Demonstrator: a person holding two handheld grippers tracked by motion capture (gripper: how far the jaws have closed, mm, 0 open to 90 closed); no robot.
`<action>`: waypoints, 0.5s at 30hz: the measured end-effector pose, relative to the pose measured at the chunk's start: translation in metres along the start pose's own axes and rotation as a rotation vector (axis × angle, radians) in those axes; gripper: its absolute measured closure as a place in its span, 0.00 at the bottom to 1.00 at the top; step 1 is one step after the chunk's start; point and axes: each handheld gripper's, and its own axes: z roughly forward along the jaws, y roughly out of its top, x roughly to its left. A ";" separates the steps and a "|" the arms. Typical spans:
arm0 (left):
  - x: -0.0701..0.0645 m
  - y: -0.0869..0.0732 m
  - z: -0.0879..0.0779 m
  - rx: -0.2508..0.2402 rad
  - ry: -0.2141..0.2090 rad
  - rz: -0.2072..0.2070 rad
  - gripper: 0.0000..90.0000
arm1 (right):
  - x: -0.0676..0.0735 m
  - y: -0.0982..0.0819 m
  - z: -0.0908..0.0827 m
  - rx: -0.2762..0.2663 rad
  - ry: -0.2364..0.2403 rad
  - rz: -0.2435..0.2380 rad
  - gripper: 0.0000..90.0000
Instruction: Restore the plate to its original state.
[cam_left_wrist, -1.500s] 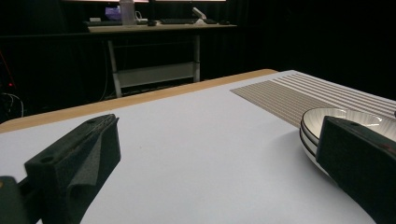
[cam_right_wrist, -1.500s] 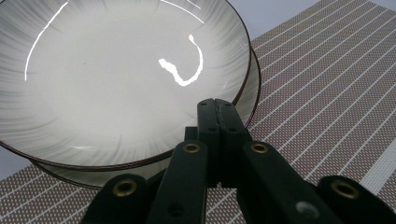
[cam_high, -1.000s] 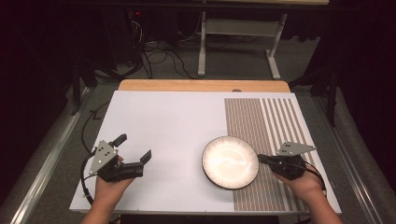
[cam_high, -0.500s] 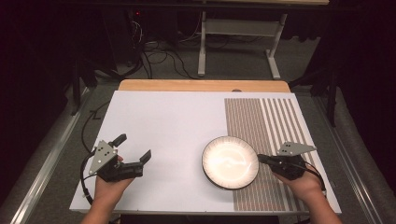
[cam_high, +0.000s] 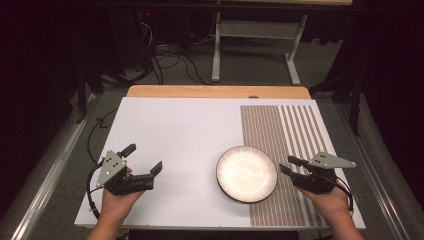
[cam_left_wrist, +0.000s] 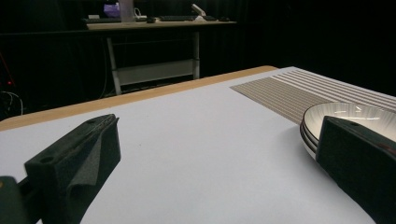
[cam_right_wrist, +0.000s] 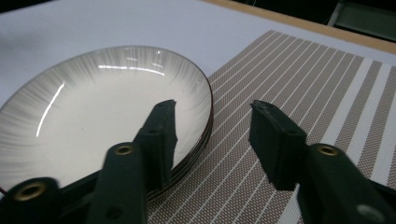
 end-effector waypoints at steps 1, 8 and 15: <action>0.001 0.000 0.000 0.003 -0.001 -0.001 0.01 | 0.000 0.000 -0.001 -0.011 0.000 0.005 0.54; 0.004 -0.003 -0.002 0.005 -0.006 -0.009 0.01 | 0.008 0.001 -0.011 -0.109 -0.057 0.019 0.27; 0.004 -0.002 0.001 0.015 -0.019 -0.016 0.00 | 0.010 -0.001 -0.020 -0.180 -0.103 0.060 0.02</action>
